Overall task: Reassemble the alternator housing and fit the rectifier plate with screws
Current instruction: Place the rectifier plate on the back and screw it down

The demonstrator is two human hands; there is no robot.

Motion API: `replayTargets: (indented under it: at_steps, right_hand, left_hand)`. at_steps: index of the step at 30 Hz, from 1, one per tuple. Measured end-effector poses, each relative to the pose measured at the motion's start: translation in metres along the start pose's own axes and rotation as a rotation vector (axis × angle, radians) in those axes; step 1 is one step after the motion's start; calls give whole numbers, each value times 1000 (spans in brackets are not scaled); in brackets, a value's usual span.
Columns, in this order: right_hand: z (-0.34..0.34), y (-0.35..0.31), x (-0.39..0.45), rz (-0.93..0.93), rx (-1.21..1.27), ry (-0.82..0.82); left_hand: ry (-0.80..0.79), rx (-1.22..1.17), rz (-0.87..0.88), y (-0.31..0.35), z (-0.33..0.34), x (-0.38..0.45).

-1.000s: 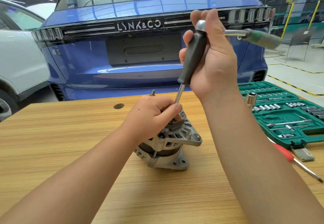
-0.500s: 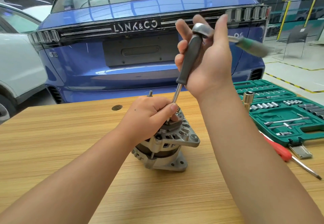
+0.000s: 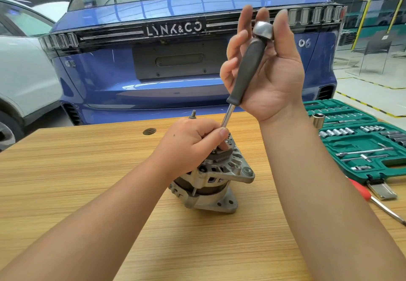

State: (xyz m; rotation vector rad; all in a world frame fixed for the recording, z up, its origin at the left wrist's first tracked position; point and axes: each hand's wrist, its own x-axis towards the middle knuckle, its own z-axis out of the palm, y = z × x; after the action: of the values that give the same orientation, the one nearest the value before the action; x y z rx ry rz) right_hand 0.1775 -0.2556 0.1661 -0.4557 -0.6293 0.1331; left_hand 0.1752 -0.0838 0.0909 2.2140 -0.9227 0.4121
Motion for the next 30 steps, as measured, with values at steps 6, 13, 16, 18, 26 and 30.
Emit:
replayTargets:
  at_steps: [6,13,16,18,26,30]
  right_hand:
    - [12,10,0,-164,-120,171]
    - [30,27,-4,-494,-329,422]
    - [36,34,-4,-657,-372,528]
    - [38,36,-5,-698,-407,556]
    - [23,12,-3,-221,-295,480]
    - [20,-8,-3,-47,-274,411]
  left_hand:
    - [28,-37,34,1,-1,-3]
    - [19,-62,22,2,-2,-3]
    - [11,-59,9,3,-2,-2]
    - [7,-53,1,3,-2,-2]
    - [2,-34,-44,2,0,0]
    - [9,-46,-15,2,0,-1]
